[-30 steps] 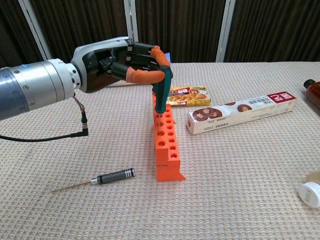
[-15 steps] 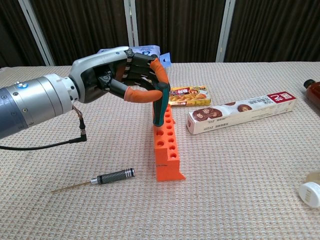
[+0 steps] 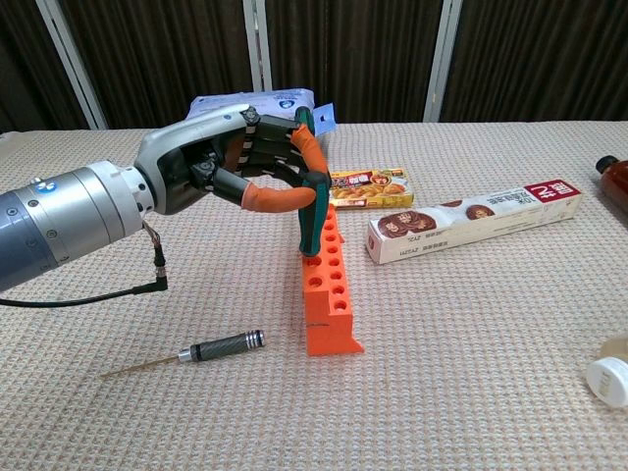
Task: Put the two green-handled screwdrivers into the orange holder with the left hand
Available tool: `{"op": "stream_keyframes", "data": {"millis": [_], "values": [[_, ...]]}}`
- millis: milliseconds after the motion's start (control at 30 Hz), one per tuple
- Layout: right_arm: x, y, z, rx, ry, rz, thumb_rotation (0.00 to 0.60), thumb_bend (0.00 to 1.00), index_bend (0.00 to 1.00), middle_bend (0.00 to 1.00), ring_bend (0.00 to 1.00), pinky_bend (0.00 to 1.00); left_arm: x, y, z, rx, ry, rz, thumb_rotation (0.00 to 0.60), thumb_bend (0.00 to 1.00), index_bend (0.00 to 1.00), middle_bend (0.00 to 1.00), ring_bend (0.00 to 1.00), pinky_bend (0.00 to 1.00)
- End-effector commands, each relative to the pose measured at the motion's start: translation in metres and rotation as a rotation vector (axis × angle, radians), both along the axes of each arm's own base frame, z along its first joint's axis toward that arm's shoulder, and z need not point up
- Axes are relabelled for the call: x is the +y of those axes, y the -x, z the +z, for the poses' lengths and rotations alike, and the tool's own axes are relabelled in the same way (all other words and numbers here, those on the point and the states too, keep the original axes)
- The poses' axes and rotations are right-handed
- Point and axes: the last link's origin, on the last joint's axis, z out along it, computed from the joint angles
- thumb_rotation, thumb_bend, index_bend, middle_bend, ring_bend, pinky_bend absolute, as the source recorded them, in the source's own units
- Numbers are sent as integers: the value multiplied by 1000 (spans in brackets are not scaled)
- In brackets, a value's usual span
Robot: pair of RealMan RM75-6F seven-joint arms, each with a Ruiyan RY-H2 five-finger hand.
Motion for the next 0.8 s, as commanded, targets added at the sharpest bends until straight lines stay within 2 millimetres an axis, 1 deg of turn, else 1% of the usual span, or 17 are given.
{"op": "stream_keyframes", "data": {"millis": [33,267,367,467,500,533,600,700,800], "values": [[0,0,0,0,-1,-1,600,0,145,121,63,126,0,0,-1,9,-2,-6,600,500,650,395,225,239],[0,0,0,1,-2,-3,600,0,145,121,65,126,-1,2,-3,32,-7,-17,600,483,614,375,195,163],[0,0,0,1,-3,-4,600,0,146,122,67,126,-2,3,-3,47,-15,-30,600,477,566,326,142,145],[0,0,-1,2,-4,-4,600,0,147,126,70,126,-3,4,-3,63,-20,-44,596,478,403,192,40,111],[0,0,-1,2,-5,-4,600,0,147,126,70,125,-3,4,-3,65,-24,-47,591,478,328,131,11,92],[0,0,-1,1,-4,-4,600,0,148,126,70,126,-3,4,-2,66,-28,-50,585,478,264,82,0,75],[0,0,-1,1,-3,-4,600,0,148,127,70,126,-3,3,-1,64,-33,-53,577,477,184,32,0,49],[0,0,-1,1,-3,-3,600,0,147,126,70,126,-3,3,0,61,-41,-58,571,478,121,2,0,15],[-1,0,-1,1,-3,-2,600,0,148,127,70,126,-3,2,3,59,-55,-66,570,478,97,0,0,4]]}}
